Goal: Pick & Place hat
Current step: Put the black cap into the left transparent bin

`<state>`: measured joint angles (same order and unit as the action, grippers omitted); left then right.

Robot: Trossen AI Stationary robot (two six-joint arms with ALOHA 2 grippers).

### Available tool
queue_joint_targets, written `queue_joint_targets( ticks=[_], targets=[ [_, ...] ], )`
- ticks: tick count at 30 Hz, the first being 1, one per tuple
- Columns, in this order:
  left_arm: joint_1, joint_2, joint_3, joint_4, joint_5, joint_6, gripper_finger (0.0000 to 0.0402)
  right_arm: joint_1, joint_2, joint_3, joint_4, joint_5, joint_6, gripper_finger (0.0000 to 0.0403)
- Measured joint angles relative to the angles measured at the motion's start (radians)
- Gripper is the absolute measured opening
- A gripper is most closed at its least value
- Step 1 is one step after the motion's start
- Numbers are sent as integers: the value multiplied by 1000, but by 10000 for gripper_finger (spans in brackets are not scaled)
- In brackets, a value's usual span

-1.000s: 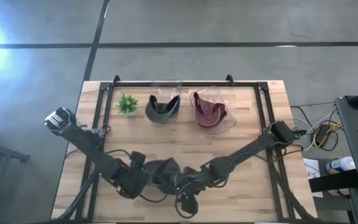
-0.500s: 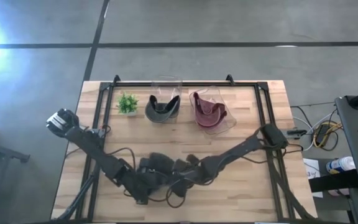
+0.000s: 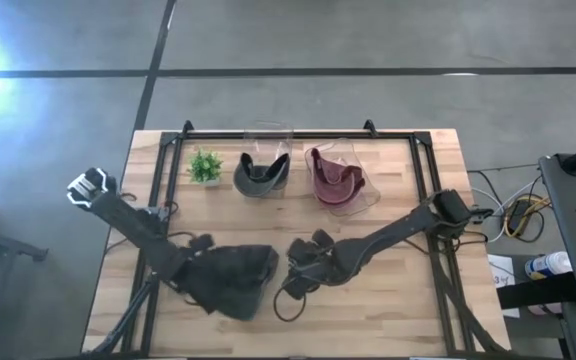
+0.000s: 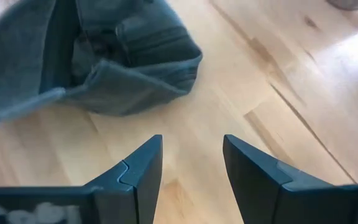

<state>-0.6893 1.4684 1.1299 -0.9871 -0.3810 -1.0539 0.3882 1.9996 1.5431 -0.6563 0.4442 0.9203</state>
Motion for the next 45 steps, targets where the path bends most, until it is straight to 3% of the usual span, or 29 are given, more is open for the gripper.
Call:
queue_joint_targets(
  ticks=[5,9,15,22,27,36,40,45],
  targets=[
    [-112,-106,-113,84,28,-406,193,0,-4,-1,0,-9,36,166],
    [-173,-204,-222,117,-22,-684,193,1,-4,-3,3,-11,46,164],
    [-197,-361,-440,236,-25,-887,193,0,-4,-8,3,-11,40,162],
    [-197,-459,-738,788,-18,-882,193,5,-4,-10,1,-27,27,161],
    [-198,-443,-773,784,21,-854,193,8,-4,-11,1,-30,22,157],
    [-197,-367,-769,811,2,-777,193,8,-4,-15,1,-35,22,153],
    [-196,-298,-772,914,-74,-767,193,6,-4,-15,1,-41,22,153],
    [-191,-175,-762,1050,-81,-721,192,3,-3,-16,0,-53,22,150]
  ],
)
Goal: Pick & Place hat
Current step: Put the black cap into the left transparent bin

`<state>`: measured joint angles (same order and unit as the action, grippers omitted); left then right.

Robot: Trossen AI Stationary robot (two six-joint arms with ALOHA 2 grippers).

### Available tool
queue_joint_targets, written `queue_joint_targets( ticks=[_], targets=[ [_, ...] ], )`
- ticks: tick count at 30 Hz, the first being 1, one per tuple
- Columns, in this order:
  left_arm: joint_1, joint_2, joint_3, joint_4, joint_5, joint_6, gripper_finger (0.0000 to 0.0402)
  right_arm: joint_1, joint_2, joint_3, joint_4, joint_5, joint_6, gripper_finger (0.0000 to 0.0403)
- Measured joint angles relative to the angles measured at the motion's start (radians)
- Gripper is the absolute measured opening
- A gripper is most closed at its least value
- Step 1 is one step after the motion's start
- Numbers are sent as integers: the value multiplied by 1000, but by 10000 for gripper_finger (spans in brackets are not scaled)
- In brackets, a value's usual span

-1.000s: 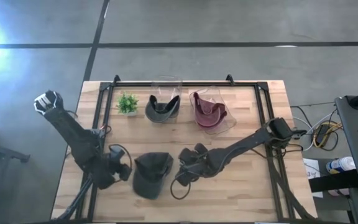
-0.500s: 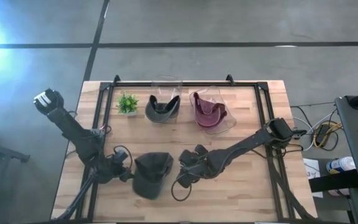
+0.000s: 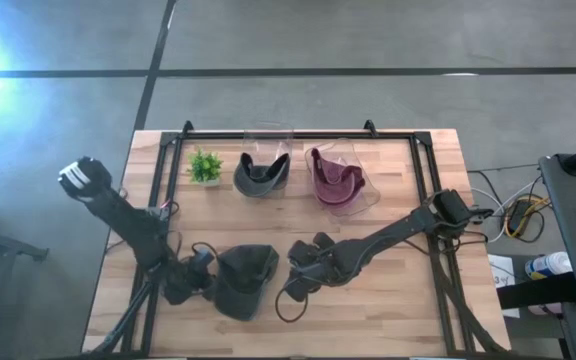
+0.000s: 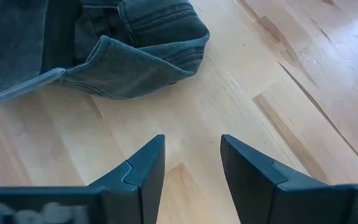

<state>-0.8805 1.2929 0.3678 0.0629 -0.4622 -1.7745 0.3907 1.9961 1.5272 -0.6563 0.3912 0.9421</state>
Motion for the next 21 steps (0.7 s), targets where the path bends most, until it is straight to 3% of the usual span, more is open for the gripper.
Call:
queue_joint_targets(
  ticks=[5,8,12,21],
  targets=[
    [2,89,41,53,36,83,155,-3,0,0,-6,-7,0,145],
    [0,107,65,61,73,110,98,-4,0,0,-22,-26,-7,142],
    [6,85,74,70,46,97,17,-5,-4,0,-49,-33,-31,137],
    [68,-138,102,16,-179,67,6,-2,-127,-9,-153,-10,-83,113]
  ],
)
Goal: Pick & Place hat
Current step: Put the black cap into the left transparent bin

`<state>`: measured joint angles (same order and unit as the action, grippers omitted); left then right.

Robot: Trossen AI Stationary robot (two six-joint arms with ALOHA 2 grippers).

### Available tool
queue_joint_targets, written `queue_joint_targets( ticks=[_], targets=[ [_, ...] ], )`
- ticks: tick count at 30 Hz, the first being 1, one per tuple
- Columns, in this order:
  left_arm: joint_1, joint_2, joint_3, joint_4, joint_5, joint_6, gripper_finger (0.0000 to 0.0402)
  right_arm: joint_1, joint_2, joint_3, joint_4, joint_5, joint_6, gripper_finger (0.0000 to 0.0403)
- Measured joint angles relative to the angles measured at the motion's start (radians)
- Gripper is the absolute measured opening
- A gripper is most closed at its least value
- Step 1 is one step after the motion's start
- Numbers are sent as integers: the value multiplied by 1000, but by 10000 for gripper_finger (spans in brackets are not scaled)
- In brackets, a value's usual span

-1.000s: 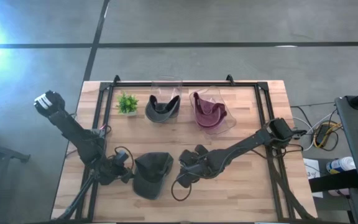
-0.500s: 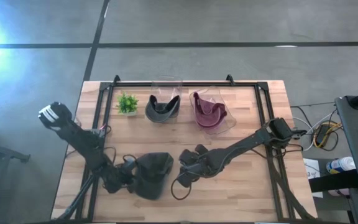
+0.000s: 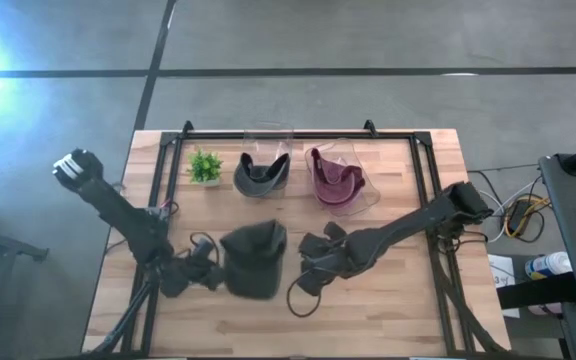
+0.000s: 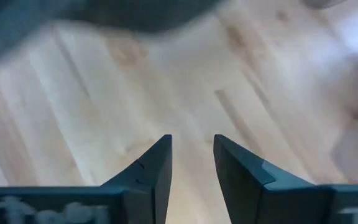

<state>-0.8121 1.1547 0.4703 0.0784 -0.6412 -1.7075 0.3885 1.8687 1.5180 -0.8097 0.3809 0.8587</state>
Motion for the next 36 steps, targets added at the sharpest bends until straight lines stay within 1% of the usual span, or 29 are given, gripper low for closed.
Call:
queue_joint_targets(
  ticks=[3,4,6,8,10,13,15,17,20,22,24,26,31,33,36],
  targets=[
    [61,-100,53,-79,-53,53,6,-1,-55,-16,-43,43,-7,104],
    [92,-129,79,-114,-57,79,6,-3,-74,-26,-50,55,-7,101],
    [170,-178,143,-219,-46,127,6,-9,-118,-59,-49,64,-7,95],
    [277,-212,216,-356,7,181,6,-20,-159,-97,-48,63,-5,89],
    [421,-230,300,-486,127,262,6,-29,-206,-140,-48,48,-4,82],
    [688,-232,419,-606,345,432,6,-50,-285,-213,-42,-2,4,70],
    [894,-218,482,-617,524,548,6,-62,-334,-264,-39,-23,18,61],
    [1101,-189,531,-616,706,618,6,-65,-382,-313,-32,-20,32,52],
    [1371,-122,576,-632,907,684,6,-65,-456,-377,7,-15,48,41],
    [1496,-59,602,-670,1004,731,6,-66,-490,-407,21,-16,48,36],
    [1571,12,621,-718,1073,771,6,-66,-511,-428,23,-15,52,34],
    [1600,83,636,-730,1122,802,6,-67,-526,-442,28,-15,64,33],
    [1600,270,725,-722,1156,898,6,-66,-533,-455,34,8,92,33],
    [1601,352,765,-726,1187,926,6,-71,-531,-455,35,14,112,33],
    [1615,454,834,-791,1196,979,5,-75,-531,-448,35,15,129,33]
  ],
)
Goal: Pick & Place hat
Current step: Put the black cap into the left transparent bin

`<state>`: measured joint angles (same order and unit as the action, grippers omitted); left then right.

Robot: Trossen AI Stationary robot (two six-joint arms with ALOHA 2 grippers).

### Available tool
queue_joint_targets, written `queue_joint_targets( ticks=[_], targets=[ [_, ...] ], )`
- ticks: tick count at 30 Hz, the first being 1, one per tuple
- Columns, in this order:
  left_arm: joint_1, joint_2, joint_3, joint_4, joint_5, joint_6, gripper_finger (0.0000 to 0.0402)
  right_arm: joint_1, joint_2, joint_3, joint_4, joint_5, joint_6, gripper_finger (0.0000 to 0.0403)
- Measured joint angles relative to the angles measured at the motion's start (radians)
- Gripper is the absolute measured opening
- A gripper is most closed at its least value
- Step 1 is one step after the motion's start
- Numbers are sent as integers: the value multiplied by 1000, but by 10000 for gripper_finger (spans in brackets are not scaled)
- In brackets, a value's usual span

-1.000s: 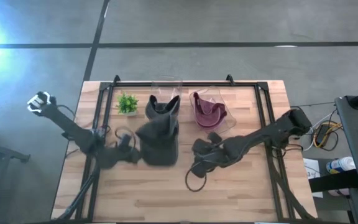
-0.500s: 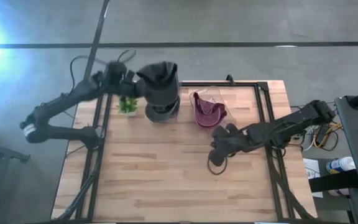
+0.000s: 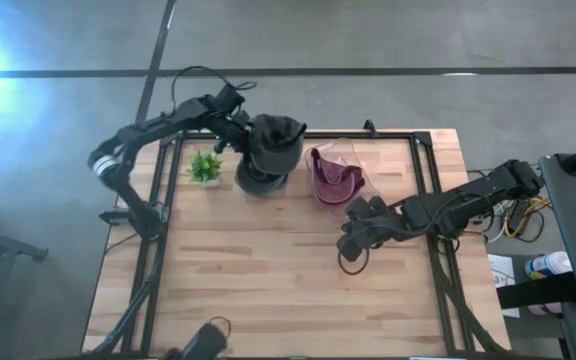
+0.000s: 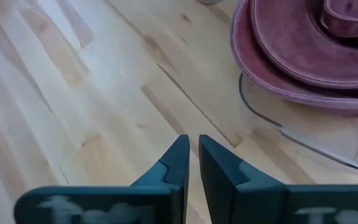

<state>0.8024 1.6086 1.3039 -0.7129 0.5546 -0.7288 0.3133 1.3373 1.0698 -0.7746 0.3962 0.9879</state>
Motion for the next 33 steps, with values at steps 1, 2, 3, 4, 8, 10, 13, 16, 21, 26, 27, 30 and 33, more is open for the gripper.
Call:
queue_joint_targets(
  ticks=[1,2,3,4,8,10,13,16,21,26,27,30,33],
  targets=[
    [3,27,23,-33,3,24,5,-2,0,3,0,0,0,33],
    [7,50,42,-65,4,46,5,-3,-1,4,0,1,1,33],
    [11,70,60,-104,4,70,5,-4,-1,5,0,2,4,33],
    [12,85,76,-144,1,91,5,-4,-1,5,0,6,10,33],
    [12,96,107,-270,-24,140,5,-7,0,5,-1,26,25,33],
    [13,88,100,-311,-28,142,6,-10,1,5,-1,26,20,33],
    [11,54,103,-361,-27,137,11,-20,0,5,1,26,4,33],
    [1,-14,112,-355,-47,133,8,-39,0,6,9,26,-14,33],
    [6,-98,102,-363,-59,108,5,-84,0,6,110,21,-93,33],
    [0,-133,39,-394,-59,97,6,-158,0,7,309,-89,-183,33],
    [-1,-138,22,-394,-59,88,6,-172,3,7,346,-106,-195,33],
    [-1,-155,-21,-391,-59,74,6,-200,6,8,399,-114,-222,33],
    [1,-156,-56,-385,-52,61,7,-220,6,8,411,-117,-229,33]
  ],
)
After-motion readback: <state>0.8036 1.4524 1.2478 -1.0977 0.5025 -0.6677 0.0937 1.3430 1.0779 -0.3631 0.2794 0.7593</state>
